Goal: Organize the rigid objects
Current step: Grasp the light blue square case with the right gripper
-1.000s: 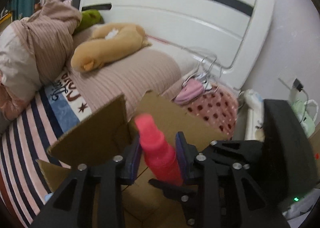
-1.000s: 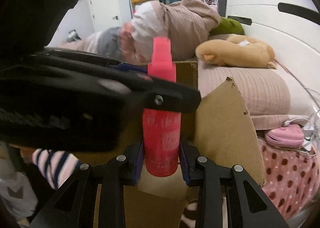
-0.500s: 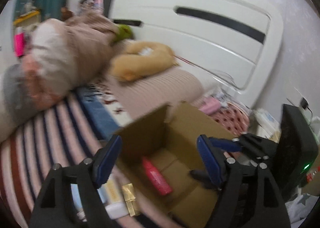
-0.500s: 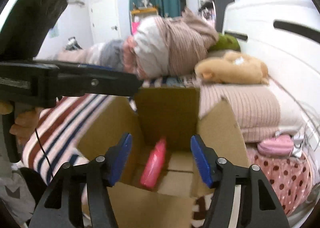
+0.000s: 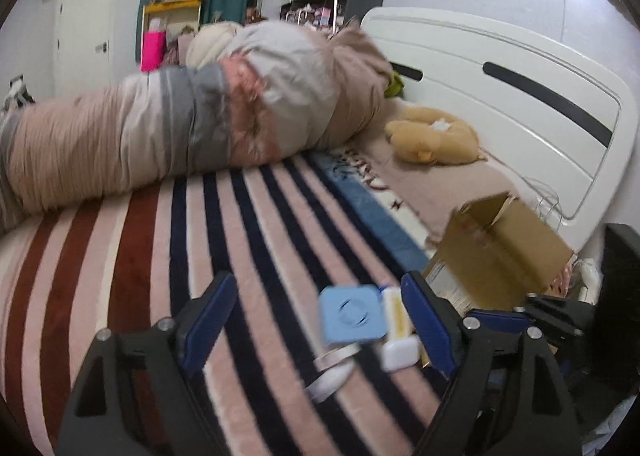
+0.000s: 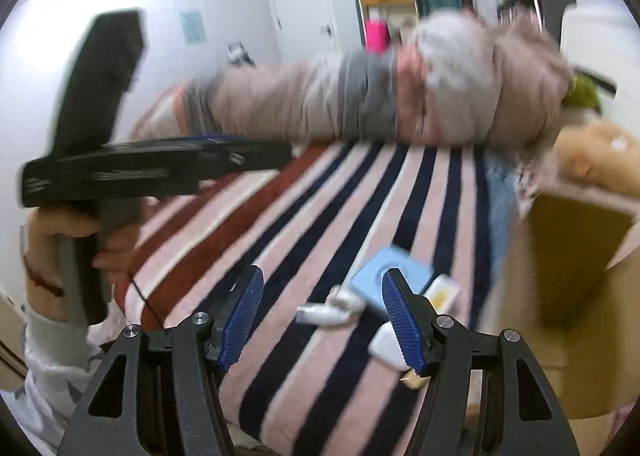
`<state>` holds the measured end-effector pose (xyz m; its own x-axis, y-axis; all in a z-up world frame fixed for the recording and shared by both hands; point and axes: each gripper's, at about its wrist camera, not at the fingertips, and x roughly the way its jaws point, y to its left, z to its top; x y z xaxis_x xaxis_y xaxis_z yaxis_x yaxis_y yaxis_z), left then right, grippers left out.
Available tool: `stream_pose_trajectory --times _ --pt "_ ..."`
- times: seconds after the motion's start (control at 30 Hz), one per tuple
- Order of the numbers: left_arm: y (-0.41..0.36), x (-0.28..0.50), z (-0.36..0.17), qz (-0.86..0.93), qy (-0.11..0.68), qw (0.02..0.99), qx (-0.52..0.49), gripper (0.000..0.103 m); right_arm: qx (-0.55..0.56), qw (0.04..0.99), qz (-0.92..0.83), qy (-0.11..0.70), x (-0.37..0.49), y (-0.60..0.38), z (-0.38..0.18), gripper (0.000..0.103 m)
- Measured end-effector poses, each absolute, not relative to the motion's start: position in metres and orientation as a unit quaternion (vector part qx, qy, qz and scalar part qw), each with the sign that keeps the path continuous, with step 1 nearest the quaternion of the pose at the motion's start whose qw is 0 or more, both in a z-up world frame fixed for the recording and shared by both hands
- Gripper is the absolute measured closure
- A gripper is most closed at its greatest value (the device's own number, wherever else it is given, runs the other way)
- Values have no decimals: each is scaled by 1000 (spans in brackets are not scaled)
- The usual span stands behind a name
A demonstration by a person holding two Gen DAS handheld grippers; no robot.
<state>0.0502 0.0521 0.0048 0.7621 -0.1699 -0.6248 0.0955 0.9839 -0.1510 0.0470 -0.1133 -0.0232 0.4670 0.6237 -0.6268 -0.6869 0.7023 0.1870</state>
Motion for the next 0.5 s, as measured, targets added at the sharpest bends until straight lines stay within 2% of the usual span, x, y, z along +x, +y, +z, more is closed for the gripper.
stream_pose_trajectory --times 0.17,0.3,0.37,0.43,0.5 --pt "82 63 -38 -86 375 921 -64 21 -28 839 332 430 89 -79 -80 43" --pt "90 71 -62 -126 382 910 -100 21 -30 842 262 470 123 -71 -113 36" --pt "88 80 -66 -110 389 910 -88 21 -34 843 237 482 132 -70 -121 32" --pt "90 86 -67 -102 390 910 -99 21 -33 840 222 494 140 -70 -126 21" --pt "95 86 -67 -106 389 908 -114 21 -16 835 223 503 151 -68 -131 16"
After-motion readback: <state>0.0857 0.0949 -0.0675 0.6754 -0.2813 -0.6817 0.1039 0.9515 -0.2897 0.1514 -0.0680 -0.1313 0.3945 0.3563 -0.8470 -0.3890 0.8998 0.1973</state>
